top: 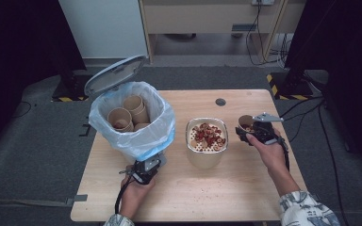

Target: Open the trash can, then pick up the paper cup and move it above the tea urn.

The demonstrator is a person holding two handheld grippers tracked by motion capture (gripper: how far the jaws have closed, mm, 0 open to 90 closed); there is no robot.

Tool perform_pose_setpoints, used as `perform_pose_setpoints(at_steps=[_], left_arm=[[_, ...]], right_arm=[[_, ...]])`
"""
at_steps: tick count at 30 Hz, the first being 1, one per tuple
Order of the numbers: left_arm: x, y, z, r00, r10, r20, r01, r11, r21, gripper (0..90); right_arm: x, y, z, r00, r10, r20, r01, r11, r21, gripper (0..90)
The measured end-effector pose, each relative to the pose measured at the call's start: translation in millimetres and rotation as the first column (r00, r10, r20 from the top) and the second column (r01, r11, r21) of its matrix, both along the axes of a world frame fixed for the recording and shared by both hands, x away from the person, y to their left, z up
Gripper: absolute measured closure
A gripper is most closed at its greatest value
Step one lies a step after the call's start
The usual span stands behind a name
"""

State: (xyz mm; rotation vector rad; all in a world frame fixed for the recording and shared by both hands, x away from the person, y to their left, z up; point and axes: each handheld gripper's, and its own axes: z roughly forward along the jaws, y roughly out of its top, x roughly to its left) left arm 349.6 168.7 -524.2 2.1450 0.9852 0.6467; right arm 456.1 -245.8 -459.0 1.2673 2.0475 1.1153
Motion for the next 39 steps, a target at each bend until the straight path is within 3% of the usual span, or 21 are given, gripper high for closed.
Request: perform_pose_setpoints(at_steps=[15, 26, 39], left_arm=[[-0.1, -0.2, 0.0, 1.0000, 0.002, 0.000, -0.002, 1.0000, 0.000, 89.3], [-0.1, -0.2, 0.0, 1.0000, 0.002, 0.000, -0.002, 1.0000, 0.000, 89.3], [-0.3, -0.4, 0.0, 1.0000, 0.001, 0.003, -0.001, 1.0000, 0.003, 89.3]], right_arm=[[0.0, -5.9, 20.9, 0.9995, 0.031, 0.005, -0.031, 0.999, -0.025, 31.4], [4.7, -4.7, 41.0, 0.9960, 0.083, 0.035, -0.081, 0.995, -0.063, 31.6], [9.0, 7.4, 80.6, 0.9868, 0.133, 0.093, -0.125, 0.988, -0.090, 31.8]])
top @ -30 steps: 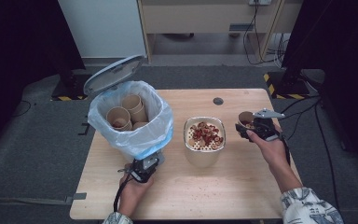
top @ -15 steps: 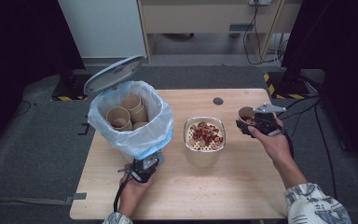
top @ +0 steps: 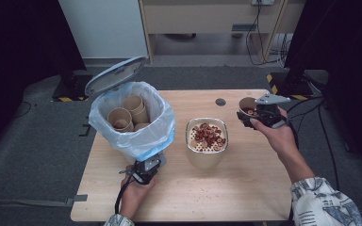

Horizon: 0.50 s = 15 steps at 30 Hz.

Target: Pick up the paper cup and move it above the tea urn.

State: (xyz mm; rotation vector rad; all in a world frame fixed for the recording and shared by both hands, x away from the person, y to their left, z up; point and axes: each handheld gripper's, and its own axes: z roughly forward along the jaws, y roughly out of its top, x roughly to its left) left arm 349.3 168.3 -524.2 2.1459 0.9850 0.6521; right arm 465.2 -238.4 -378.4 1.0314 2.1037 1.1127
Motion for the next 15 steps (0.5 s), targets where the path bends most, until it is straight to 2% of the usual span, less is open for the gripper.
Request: perform_pose_setpoints(at_steps=[6, 15], left_arm=[[-0.1, -0.3, 0.0, 1.0000, 0.002, 0.001, -0.002, 1.0000, 0.001, 89.4], [0.1, -0.4, -0.1, 1.0000, 0.003, 0.000, -0.003, 1.0000, -0.006, 89.3]], right_arm=[[2.7, 11.6, 14.5, 0.9992, 0.031, 0.026, -0.030, 0.999, -0.022, 31.8], [8.8, 27.2, 26.6, 0.9970, 0.063, 0.044, -0.061, 0.997, -0.053, 31.9]])
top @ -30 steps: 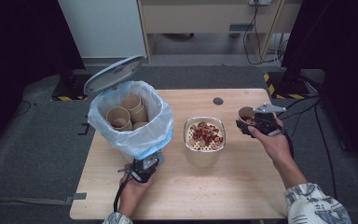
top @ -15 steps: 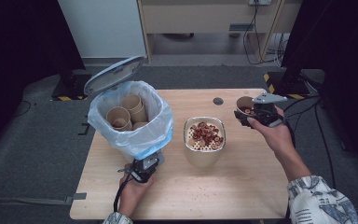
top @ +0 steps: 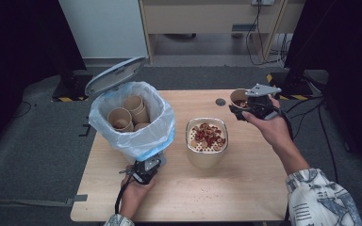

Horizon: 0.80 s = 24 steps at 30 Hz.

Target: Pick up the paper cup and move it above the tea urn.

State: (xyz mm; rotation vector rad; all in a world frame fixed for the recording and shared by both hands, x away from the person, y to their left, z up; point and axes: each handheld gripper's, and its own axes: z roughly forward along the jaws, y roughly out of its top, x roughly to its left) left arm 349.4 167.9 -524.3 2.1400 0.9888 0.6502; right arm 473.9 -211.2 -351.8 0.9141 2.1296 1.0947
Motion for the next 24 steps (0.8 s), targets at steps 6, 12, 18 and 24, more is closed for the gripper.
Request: perform_pose_setpoints(at_steps=[6, 12, 18, 24], left_arm=[[-0.3, -0.2, -0.2, 1.0000, 0.003, -0.002, -0.003, 1.0000, -0.004, 89.3], [-0.6, -0.4, -0.3, 1.0000, 0.008, -0.004, -0.008, 0.9999, -0.008, 89.3], [-0.5, -0.5, -0.2, 1.0000, 0.007, -0.003, -0.007, 1.0000, -0.006, 89.3], [-0.4, -0.5, -0.2, 1.0000, 0.005, -0.003, -0.005, 1.0000, -0.005, 89.3]], right_arm=[[0.6, 6.1, 5.7, 0.9997, 0.018, 0.016, -0.018, 1.000, -0.011, 31.9], [-1.9, 14.2, 12.3, 0.9981, 0.051, 0.035, -0.050, 0.999, -0.019, 31.9], [-1.7, 20.8, 15.6, 0.9968, 0.069, 0.041, -0.068, 0.997, -0.034, 31.9], [-1.2, 25.2, 24.6, 0.9957, 0.073, 0.056, -0.070, 0.996, -0.049, 31.9]])
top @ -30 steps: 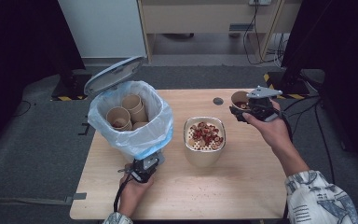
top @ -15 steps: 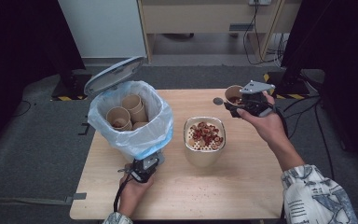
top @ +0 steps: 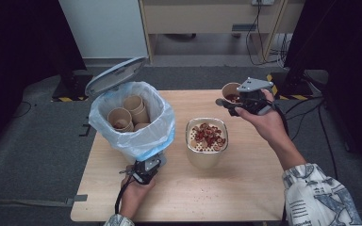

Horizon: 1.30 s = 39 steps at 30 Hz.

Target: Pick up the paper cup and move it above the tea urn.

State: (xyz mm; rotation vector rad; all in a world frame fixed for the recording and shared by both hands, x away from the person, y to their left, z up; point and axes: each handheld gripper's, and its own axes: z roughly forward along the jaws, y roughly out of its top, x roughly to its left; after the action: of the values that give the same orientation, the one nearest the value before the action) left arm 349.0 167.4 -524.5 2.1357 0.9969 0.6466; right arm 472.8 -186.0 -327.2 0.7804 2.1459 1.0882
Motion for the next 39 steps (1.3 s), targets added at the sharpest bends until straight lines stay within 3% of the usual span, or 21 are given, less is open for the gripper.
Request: perform_pose_setpoints(at_steps=[15, 18, 29, 39], left_arm=[[-0.3, -0.2, 0.0, 1.0000, 0.003, -0.001, -0.003, 1.0000, -0.002, 89.3], [-0.5, -0.4, -0.1, 1.0000, 0.004, 0.000, -0.004, 1.0000, -0.002, 89.3], [-0.5, -0.4, -0.1, 1.0000, 0.004, 0.000, -0.004, 1.0000, 0.000, 89.3], [-0.4, -0.4, -0.1, 1.0000, 0.002, 0.002, -0.002, 1.0000, 0.001, 89.3]], right_arm=[[-0.9, 8.7, 4.7, 0.9980, 0.040, 0.048, -0.038, 0.998, -0.051, 31.9], [-0.7, 11.7, 5.3, 0.9946, 0.065, 0.080, -0.059, 0.995, -0.084, 31.9], [-2.1, 20.5, 7.0, 0.9839, 0.118, 0.134, -0.096, 0.983, -0.159, 31.9], [-2.0, 21.9, 15.3, 0.9786, 0.126, 0.162, -0.093, 0.976, -0.196, 31.9]])
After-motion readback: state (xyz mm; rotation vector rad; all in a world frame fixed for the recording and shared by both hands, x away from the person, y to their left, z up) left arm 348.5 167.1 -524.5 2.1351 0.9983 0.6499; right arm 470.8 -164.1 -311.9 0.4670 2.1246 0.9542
